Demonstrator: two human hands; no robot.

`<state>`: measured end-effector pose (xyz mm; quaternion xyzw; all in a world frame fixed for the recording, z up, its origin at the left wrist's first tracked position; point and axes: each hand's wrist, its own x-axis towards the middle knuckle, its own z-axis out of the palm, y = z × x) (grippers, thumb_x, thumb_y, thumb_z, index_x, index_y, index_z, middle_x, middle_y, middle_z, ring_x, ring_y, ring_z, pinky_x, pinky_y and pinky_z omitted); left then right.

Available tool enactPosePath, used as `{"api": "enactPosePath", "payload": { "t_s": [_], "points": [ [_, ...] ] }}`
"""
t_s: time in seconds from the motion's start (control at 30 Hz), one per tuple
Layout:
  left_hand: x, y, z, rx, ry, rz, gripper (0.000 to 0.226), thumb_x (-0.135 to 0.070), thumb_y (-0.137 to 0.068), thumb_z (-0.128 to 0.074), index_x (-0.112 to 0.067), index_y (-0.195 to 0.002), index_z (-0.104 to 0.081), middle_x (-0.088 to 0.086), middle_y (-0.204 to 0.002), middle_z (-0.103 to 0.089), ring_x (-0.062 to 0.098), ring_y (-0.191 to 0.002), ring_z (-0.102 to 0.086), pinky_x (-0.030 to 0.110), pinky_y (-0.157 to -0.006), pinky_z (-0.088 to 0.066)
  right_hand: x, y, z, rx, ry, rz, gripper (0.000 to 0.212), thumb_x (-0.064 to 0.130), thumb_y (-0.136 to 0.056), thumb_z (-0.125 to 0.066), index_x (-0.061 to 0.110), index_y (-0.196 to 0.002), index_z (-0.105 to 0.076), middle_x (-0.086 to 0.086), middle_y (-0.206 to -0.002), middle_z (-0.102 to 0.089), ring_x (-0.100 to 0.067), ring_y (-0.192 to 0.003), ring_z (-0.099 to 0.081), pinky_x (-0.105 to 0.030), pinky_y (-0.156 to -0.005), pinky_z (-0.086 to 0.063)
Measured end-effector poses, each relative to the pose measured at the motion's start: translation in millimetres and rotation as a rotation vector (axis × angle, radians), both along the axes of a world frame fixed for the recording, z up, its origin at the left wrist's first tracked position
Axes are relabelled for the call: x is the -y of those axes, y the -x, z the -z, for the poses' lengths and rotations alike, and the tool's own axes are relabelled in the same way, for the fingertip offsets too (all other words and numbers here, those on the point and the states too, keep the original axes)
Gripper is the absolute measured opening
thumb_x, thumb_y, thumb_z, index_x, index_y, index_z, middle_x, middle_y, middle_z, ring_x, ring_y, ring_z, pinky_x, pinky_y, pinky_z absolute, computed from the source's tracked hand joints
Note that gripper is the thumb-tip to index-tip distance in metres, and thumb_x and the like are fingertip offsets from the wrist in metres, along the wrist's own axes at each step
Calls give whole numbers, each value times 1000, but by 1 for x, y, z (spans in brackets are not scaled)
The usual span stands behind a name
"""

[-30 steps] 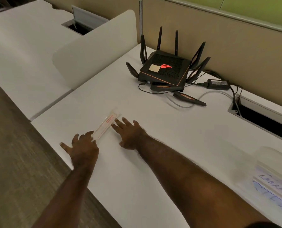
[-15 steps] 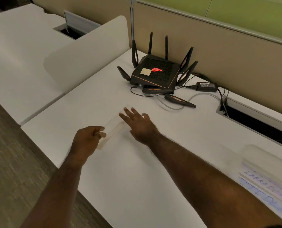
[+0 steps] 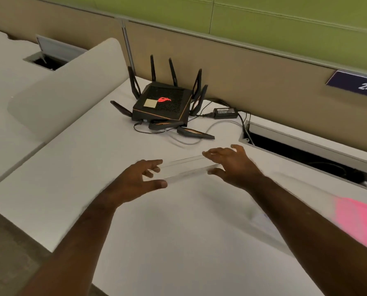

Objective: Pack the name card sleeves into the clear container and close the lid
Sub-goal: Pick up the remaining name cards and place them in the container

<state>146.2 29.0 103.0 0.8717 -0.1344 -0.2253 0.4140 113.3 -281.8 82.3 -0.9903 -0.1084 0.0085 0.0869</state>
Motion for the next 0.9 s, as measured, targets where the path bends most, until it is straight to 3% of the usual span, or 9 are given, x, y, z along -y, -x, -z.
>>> {"api": "enactPosePath", "payload": {
  "t_s": [0.07, 0.2, 0.27, 0.37, 0.43, 0.57, 0.7, 0.9],
  "points": [
    [24, -2, 1, 81, -76, 106, 71, -37, -71, -82, -38, -134, -49, -16, -115, -57, 4, -106, -54, 19, -83, -48, 25, 18, -5, -6, -21, 58, 54, 49, -92, -55, 39, -143, -41, 14, -145, -49, -10, -134, -41, -43, -115, -16],
    [73, -8, 3, 225, -160, 222, 61, -42, -76, -77, -36, -132, -54, -16, -117, -59, 9, -108, -54, 38, -100, -46, 72, 56, -14, -27, -51, 176, 48, 50, -91, -54, 39, -138, -48, 16, -139, -55, -7, -132, -43, -42, -115, -16],
    [100, -8, 1, 272, -189, 293, 56, -48, -77, -73, -36, -130, -57, -14, -123, -61, 11, -115, -52, 40, -105, -40, 96, 74, -15, -42, -48, 239, 45, 50, -91, -54, 40, -135, -52, 16, -136, -57, -5, -133, -42, -42, -115, -15],
    [144, -4, -2, 372, -236, 400, 50, -53, -81, -66, -36, -127, -59, -13, -127, -62, 12, -120, -50, 35, -105, -35, 130, 102, -20, -27, -50, 308, 40, 53, -89, -54, 41, -126, -59, 17, -129, -62, -9, -130, -46, -45, -111, -26],
    [173, 1, -3, 446, -247, 460, 51, -60, -80, -59, -38, -125, -60, -13, -126, -63, 13, -119, -50, 37, -104, -35, 150, 121, -24, 7, -34, 357, 42, 59, -84, -50, 40, -120, -64, 17, -117, -67, -13, -119, -55, -46, -101, -38],
    [224, 17, -5, 577, -251, 545, 48, -61, -82, -56, -39, -124, -61, -12, -122, -59, 16, -116, -49, 41, -102, -32, 182, 158, -31, 37, 35, 513, 36, 56, -81, -63, 41, -114, -68, 15, -112, -69, -19, -112, -55, -42, -90, -38],
    [265, 36, -1, 670, -340, 613, 45, -60, -87, -50, -38, -126, -59, -9, -128, -57, 18, -126, -44, 53, -116, -11, 202, 190, -30, -22, 81, 648, 39, 60, -80, -63, 40, -114, -68, 13, -117, -69, -20, -115, -53, -42, -92, -33],
    [304, 63, 15, 798, -499, 704, 45, -56, -91, -48, -33, -129, -58, -5, -132, -58, 22, -133, -40, 63, -113, 8, 209, 216, -20, -60, 85, 798, 40, 56, -80, -67, 35, -114, -68, 4, -116, -70, -21, -113, -55, -44, -96, -33]
  ]
}}
